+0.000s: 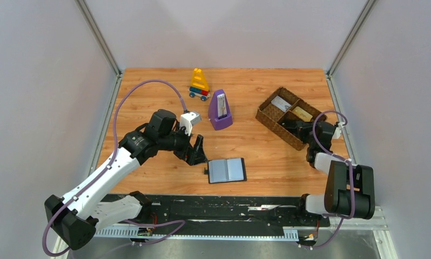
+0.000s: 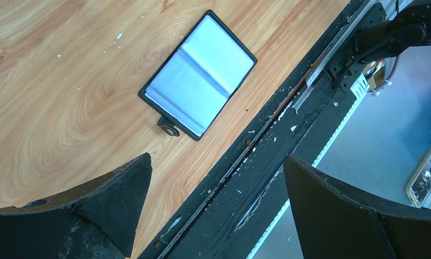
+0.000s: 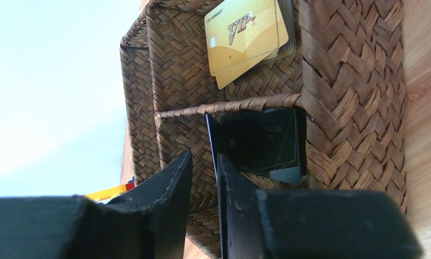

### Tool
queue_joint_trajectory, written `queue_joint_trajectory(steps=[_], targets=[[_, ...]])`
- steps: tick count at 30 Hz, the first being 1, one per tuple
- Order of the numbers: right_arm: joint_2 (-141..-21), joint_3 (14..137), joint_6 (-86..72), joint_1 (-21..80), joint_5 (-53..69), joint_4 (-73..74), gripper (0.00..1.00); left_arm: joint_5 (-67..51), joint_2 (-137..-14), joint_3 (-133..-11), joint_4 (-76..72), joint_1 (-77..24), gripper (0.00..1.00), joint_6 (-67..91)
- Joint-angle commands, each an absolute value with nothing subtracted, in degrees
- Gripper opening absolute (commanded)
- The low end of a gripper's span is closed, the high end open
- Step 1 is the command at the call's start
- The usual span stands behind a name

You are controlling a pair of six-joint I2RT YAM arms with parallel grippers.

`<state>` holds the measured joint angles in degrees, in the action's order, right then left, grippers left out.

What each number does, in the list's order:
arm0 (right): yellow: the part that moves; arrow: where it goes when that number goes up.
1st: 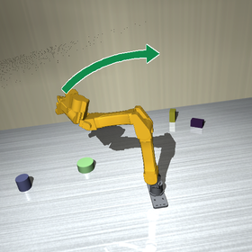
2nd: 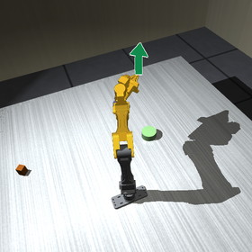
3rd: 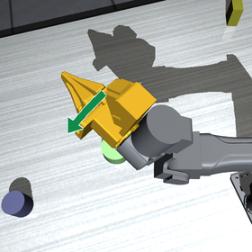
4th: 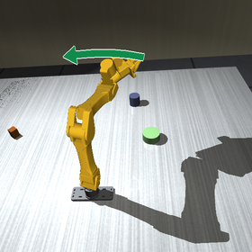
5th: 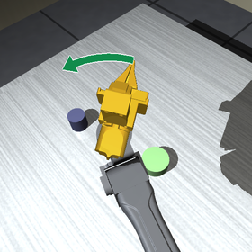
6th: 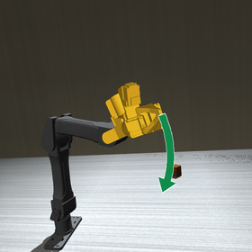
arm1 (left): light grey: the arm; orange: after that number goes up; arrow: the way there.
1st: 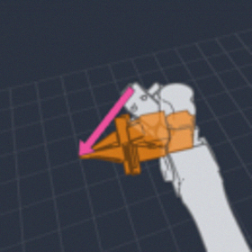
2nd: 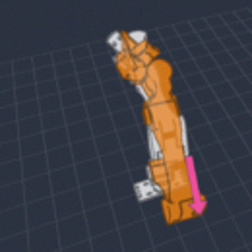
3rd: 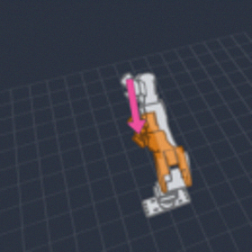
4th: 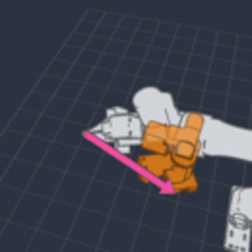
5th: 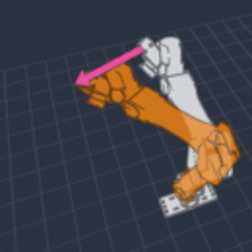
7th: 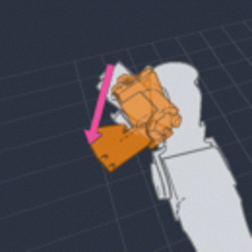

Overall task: Take the credit cards out of the card holder
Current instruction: Place the credit card in the storage box.

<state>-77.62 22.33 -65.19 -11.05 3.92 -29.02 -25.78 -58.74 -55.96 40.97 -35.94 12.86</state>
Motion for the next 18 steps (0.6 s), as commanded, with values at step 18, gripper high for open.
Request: queue_joint_trajectory(steps=[18], targets=[[-81.5, 36.7, -53.6, -10.8, 3.4, -9.0, 0.35, -24.3, -57.8, -56.1, 40.7, -35.7, 1.0, 11.3]])
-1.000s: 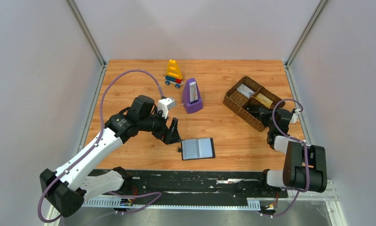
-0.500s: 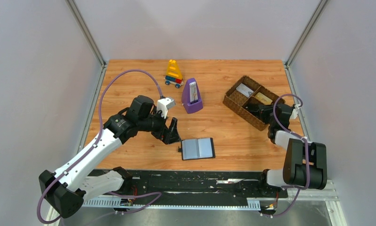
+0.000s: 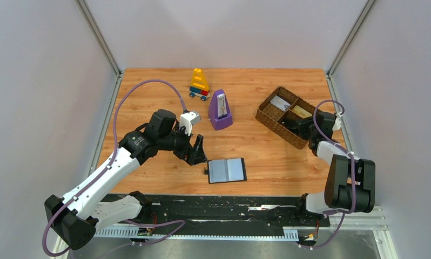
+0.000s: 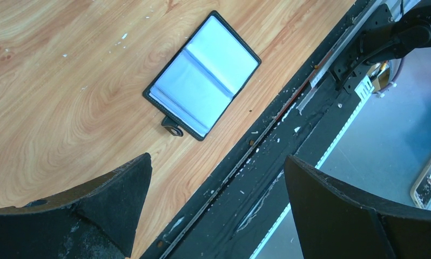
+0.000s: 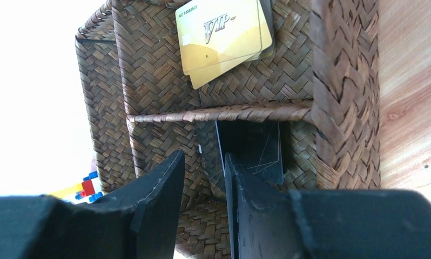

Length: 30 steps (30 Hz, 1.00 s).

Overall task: Take the credit cards out of the card holder
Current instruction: Place the credit card in the storage box, then remove the credit card from the card holder.

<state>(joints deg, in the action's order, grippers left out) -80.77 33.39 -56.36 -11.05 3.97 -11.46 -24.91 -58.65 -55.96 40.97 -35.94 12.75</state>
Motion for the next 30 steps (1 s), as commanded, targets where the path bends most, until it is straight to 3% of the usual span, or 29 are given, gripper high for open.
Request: queue_joint_trajectory(steps=[1, 16, 23, 30], targets=[[-81.5, 37.4, -53.1, -10.8, 3.5, -8.4, 0.36, -24.0, -57.8, -56.2, 40.8, -35.8, 1.0, 11.3], [-79.8, 43.5, -48.6, -10.9, 2.6, 2.7, 0.38, -20.4, -57.4, -56.1, 41.2, -35.3, 1.0, 11.8], [-74.9, 46.8, -42.6, -10.6, 8.0, 7.0, 0.36, -15.7, -59.2, -55.7, 41.8, -35.3, 1.0, 14.8], [-68.8, 47.1, -36.4, -6.7, 14.4, 12.1, 0.36, -21.0, -65.0, -54.0, 35.6, -35.3, 0.91, 22.3]])
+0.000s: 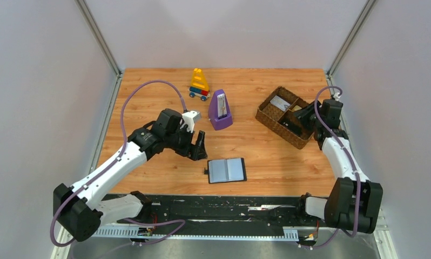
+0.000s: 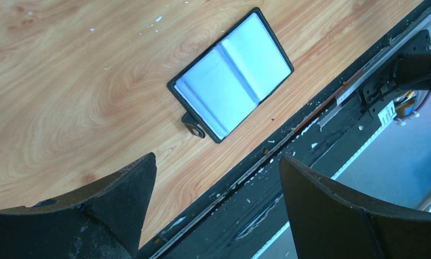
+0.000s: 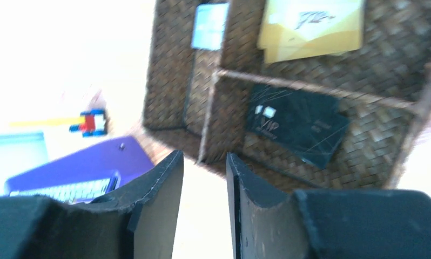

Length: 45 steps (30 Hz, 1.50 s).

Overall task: Take the credit cards out of the card holder
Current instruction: Remove the credit card from the card holder.

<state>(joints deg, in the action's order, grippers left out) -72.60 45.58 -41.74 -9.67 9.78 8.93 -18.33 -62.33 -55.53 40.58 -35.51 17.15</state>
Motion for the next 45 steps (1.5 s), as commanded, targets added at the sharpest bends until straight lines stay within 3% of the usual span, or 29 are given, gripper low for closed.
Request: queue_joint_trajectory(steps=[1, 14, 20, 22, 29, 32, 45], targets=[[-67.9, 46.5, -35.7, -5.2, 14.3, 12.1, 0.36, -20.9, -65.7, -53.5, 34.7, -35.2, 0.9, 23.4], [-58.6, 38.8, -36.4, 18.5, 14.2, 12.9, 0.36, -23.5, -80.3, -43.8, 16.3, -36.1, 0.81, 31.2], [-58.9, 36.9, -39.0, 26.9, 11.9, 11.1, 0.36, -23.8, -85.4, -41.5, 11.5, -37.4, 0.68, 32.6], [-59.3, 36.7, -39.7, 28.6, 11.5, 10.6, 0.36, -23.6, -86.0, -41.3, 11.2, -37.7, 0.59, 32.4], [-62.4, 36.1, -42.3, 35.8, 10.2, 8.3, 0.39, -23.8, -83.2, -40.1, 11.8, -37.7, 0.15, 32.0], [-64.9, 35.7, -43.0, 38.5, 10.0, 6.6, 0.41, -25.4, -80.6, -38.3, 10.0, -37.8, 0.02, 33.1], [-76.5, 38.6, -43.0, 49.3, 7.0, 3.9, 0.58, -29.3, -72.1, -33.7, 4.5, -37.7, 0.0, 36.4]])
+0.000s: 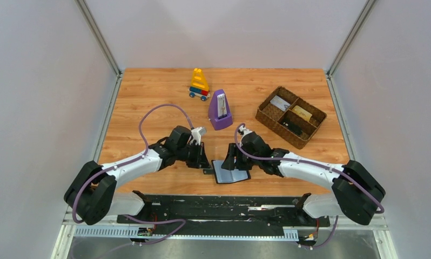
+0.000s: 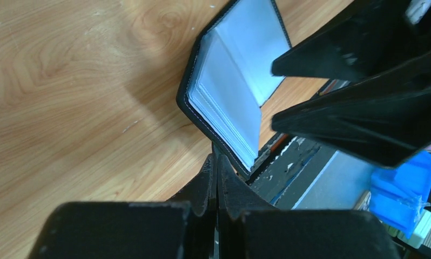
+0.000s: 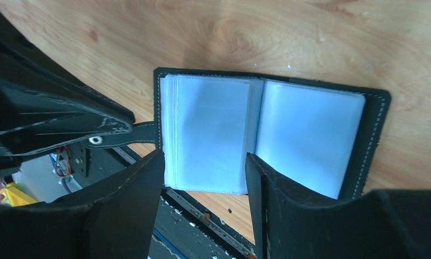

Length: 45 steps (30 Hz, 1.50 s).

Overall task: Take the credit cards out of the card holder
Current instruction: Remove the credit card from the card holder.

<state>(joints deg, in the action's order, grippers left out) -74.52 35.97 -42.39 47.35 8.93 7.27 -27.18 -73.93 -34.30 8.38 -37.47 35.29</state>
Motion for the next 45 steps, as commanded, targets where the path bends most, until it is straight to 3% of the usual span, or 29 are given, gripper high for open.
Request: queue_joint_trajectory(steps=[1, 19, 33, 45], targets=[[-77.5, 38.8, -43.0, 49.8, 6.8, 3.9, 0.58, -29.5, -72.0, -33.5, 4.4, -37.7, 0.0, 36.5], [-82.8, 40.0, -43.3, 52.9, 0.7, 6.7, 0.54, -29.3, -70.2, -33.3, 6.4, -37.7, 0.0, 35.7], [-75.6, 37.7, -44.9, 51.9, -14.0, 16.7, 0.48, -27.0, -69.7, -33.0, 9.2, -37.7, 0.0, 34.1], [-65.9, 35.4, -45.5, 48.0, -13.8, 21.4, 0.46, -26.6, -69.5, -32.9, 9.8, -37.7, 0.0, 33.4]])
